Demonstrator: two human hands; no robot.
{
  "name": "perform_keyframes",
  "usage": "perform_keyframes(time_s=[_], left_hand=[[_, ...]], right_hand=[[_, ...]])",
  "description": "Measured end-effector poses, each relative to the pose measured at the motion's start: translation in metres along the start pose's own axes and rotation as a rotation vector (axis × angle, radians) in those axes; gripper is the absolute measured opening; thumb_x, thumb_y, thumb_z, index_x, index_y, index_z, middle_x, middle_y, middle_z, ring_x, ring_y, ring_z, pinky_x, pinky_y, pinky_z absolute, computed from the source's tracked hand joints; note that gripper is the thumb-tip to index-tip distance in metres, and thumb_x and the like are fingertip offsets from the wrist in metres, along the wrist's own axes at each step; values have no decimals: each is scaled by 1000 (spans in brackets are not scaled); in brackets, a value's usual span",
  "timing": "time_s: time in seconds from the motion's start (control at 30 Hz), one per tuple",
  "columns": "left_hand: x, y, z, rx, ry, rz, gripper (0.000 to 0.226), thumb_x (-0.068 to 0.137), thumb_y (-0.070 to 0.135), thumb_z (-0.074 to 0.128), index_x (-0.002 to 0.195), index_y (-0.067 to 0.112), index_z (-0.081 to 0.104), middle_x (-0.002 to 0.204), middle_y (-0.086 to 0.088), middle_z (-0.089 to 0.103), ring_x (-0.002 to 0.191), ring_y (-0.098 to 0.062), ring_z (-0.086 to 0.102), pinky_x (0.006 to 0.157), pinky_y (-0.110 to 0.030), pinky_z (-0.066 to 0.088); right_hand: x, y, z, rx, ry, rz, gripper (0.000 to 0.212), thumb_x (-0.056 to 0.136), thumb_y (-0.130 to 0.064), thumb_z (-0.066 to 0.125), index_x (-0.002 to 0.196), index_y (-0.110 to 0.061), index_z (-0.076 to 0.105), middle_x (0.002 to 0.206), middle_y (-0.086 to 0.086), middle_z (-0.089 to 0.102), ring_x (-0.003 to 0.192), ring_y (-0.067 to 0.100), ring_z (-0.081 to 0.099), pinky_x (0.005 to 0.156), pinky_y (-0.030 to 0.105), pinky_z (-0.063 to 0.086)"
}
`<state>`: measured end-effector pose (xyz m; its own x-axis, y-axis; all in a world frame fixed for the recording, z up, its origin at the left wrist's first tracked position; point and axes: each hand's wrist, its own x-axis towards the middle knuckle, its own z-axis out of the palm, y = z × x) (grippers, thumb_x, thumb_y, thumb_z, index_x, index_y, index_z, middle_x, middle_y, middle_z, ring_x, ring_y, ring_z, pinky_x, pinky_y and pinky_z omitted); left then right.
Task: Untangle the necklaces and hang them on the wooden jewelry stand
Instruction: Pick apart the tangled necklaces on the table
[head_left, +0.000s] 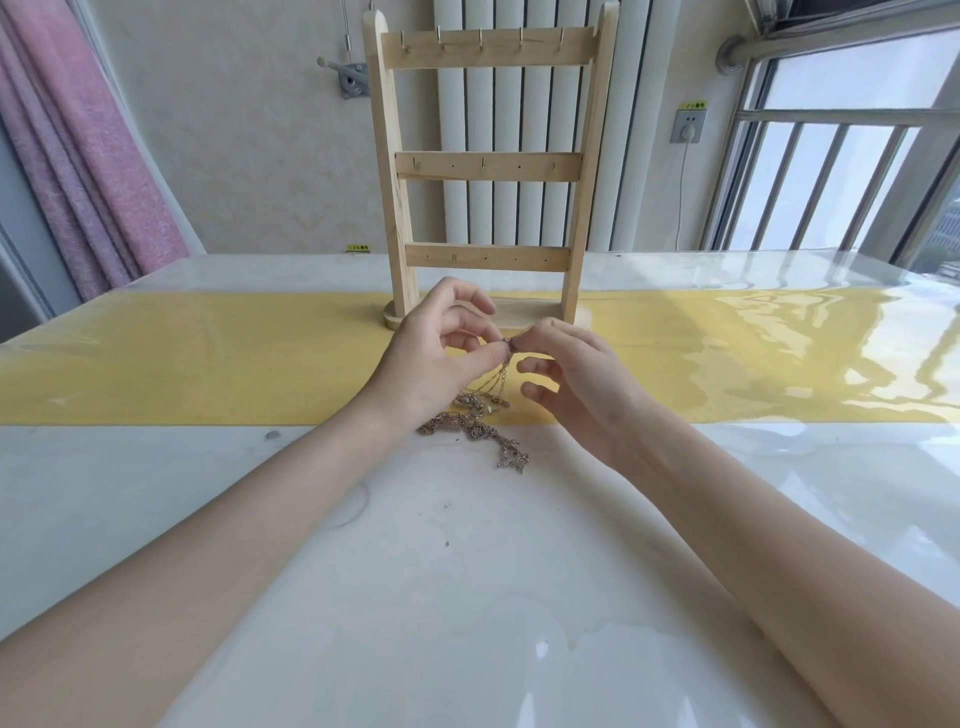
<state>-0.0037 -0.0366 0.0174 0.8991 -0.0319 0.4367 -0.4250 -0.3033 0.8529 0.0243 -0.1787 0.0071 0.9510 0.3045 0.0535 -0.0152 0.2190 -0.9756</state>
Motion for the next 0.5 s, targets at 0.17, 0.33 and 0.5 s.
perform_keyframes(time_s=[0.17, 0.33, 0.5], left_hand=[[-2, 2, 7, -213, 70, -96, 22, 87, 3, 62, 91, 23, 53, 73, 13, 61, 68, -1, 55, 62, -15, 45], [-2, 0, 10, -237, 92, -222, 16, 87, 5, 62, 86, 21, 64, 80, 7, 63, 64, 3, 56, 60, -12, 46], [-1, -6, 8, 111, 167, -128, 18, 82, 11, 70, 74, 27, 68, 78, 1, 70, 74, -14, 62, 71, -28, 51]], right_hand=[[0, -2, 2, 108, -13, 29, 23, 90, -8, 54, 69, -18, 59, 78, -6, 55, 74, 12, 46, 65, 24, 36], [-1, 2, 3, 34, 11, -27, 26, 89, -7, 56, 66, -19, 51, 80, -4, 55, 75, 11, 44, 62, 22, 37], [-4, 4, 7, -317, 137, -205, 21, 86, -7, 59, 67, -16, 55, 76, 4, 53, 68, 14, 40, 65, 29, 33]])
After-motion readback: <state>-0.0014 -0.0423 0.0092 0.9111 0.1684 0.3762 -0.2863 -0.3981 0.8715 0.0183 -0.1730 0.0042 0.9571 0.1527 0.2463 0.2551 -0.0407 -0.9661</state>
